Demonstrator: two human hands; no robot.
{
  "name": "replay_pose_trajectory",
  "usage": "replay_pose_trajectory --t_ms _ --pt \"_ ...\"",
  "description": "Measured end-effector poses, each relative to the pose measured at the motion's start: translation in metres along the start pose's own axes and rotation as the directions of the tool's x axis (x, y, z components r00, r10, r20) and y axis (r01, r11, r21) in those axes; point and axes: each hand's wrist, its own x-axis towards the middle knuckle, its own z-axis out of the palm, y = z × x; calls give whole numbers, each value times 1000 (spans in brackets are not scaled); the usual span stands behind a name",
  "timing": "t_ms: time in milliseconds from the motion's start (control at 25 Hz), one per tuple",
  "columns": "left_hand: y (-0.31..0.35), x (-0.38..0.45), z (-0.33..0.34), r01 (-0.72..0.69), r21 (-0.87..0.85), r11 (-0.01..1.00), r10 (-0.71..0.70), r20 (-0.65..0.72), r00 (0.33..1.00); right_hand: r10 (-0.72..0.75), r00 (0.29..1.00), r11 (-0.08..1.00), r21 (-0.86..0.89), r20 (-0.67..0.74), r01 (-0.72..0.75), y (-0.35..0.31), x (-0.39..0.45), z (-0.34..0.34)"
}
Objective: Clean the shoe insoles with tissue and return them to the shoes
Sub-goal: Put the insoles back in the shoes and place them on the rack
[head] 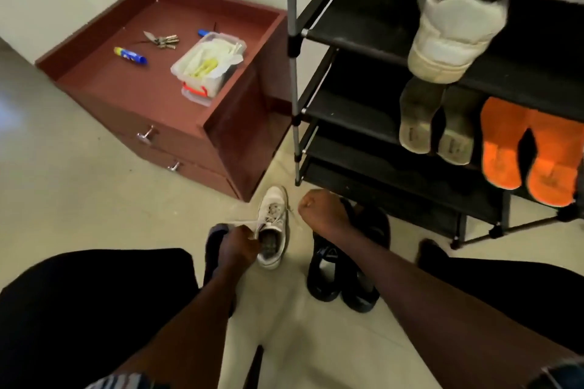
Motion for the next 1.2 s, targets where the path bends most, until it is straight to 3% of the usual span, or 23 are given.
replay_pose_trajectory --t_ms 120,200,320,480,640,920,1080,1200 --pt "-11 33 22 -11 -10 1000 11 34 999 38 982 983 -184 185 -3 20 21 47" --pt "-8 60 29 -79 44 996 76 53 996 2 976 973 -227 220 49 25 40 78" --pt "-3 97 46 -78 135 988 64 101 993 -85 959 960 -235 270 151 31 70 117" --pt "0 115 73 -10 135 991 -2 92 996 -84 955 943 -288 286 169 44 96 146" --pt "0 113 75 28 61 998 -28 -1 1000 -94 978 942 -300 187 148 43 96 158" --pt "22 65 34 -45 -43 998 42 -81 996 -81 996 933 -349 48 93 29 77 108" --pt "47 8 -23 -208 -68 976 196 -159 968 -161 987 953 -260 -11 152 13 29 44" --pt "66 -45 -66 -362 -58 930 333 -284 899 -234 964 968 -130 -130 217 -3 -23 -10"
